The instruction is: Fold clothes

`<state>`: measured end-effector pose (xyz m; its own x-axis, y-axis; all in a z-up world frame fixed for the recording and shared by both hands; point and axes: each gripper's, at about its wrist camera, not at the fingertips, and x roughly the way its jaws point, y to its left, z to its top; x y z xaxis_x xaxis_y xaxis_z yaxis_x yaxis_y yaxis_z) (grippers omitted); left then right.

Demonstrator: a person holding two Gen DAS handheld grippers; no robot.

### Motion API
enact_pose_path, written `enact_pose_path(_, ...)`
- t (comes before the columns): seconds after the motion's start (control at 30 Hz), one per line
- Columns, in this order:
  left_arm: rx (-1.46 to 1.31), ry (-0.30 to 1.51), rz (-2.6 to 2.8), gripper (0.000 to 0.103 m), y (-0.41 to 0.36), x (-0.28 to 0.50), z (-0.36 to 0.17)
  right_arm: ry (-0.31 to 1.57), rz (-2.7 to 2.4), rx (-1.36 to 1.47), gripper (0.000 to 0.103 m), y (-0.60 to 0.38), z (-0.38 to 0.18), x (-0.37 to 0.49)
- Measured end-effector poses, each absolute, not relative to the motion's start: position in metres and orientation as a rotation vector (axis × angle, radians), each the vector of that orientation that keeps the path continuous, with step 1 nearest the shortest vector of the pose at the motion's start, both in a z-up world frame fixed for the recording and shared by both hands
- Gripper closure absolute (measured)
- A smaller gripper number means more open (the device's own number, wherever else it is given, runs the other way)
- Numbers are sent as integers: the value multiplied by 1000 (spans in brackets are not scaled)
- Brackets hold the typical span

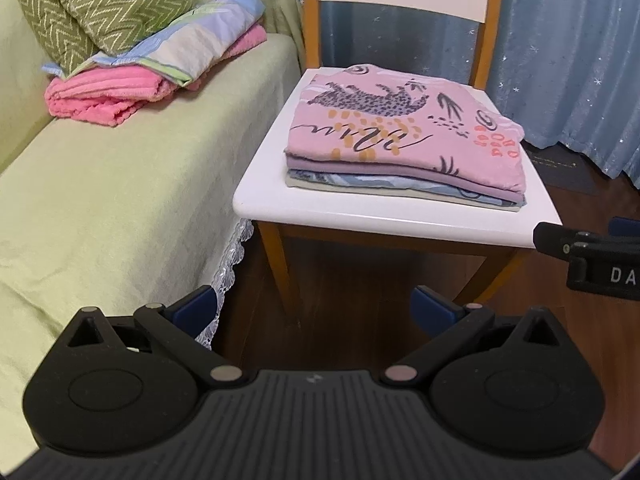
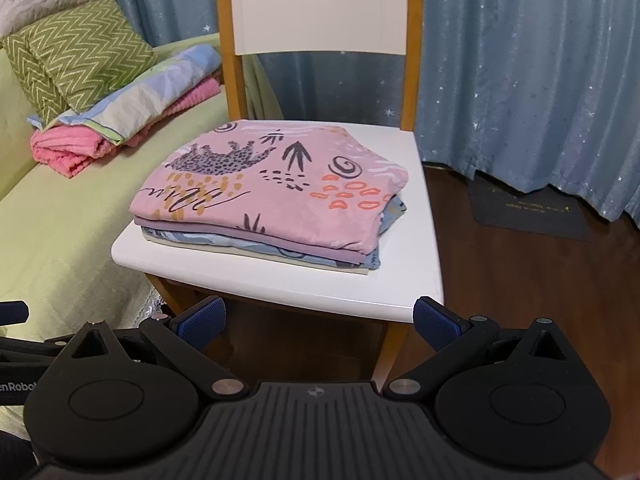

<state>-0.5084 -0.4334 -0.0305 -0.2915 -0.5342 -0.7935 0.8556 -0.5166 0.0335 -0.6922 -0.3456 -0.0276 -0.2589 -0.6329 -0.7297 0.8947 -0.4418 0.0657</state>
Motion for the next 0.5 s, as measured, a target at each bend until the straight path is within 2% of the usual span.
enact_pose_path(0.5,948,489,-1958,1,-436,-517,-35,459,-1891,864,0,-348,-33,-697)
